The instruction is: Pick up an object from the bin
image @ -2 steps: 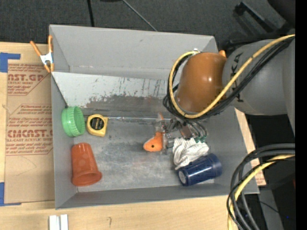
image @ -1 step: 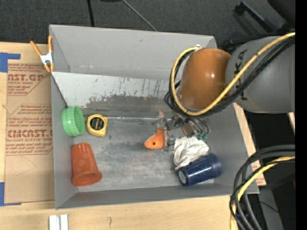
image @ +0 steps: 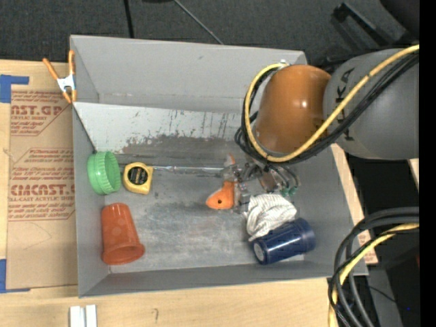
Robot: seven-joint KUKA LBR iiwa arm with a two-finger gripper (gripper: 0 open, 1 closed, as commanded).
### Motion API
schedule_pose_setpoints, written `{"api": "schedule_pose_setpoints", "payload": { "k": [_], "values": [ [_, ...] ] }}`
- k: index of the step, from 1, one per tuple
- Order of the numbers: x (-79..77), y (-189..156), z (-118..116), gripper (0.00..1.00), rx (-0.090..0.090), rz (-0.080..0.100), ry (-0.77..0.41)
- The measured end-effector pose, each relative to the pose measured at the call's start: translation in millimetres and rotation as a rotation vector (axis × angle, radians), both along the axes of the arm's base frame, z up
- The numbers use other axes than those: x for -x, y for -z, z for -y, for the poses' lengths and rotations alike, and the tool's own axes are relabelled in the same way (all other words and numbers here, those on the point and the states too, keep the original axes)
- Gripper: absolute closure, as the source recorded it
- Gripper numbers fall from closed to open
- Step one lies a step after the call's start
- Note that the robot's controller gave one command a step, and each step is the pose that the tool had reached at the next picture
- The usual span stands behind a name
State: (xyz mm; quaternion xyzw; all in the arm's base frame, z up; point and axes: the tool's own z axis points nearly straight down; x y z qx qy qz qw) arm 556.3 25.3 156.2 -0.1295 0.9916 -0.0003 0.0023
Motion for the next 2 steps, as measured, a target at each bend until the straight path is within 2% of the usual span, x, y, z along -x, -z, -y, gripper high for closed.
{"api": "schedule_pose_setpoints", "payload": {
  "k": [2],
  "values": [
    [0.4, -6.9, -0.1, 1.00, 0.000, -0.001, 0.000]
  ]
}}
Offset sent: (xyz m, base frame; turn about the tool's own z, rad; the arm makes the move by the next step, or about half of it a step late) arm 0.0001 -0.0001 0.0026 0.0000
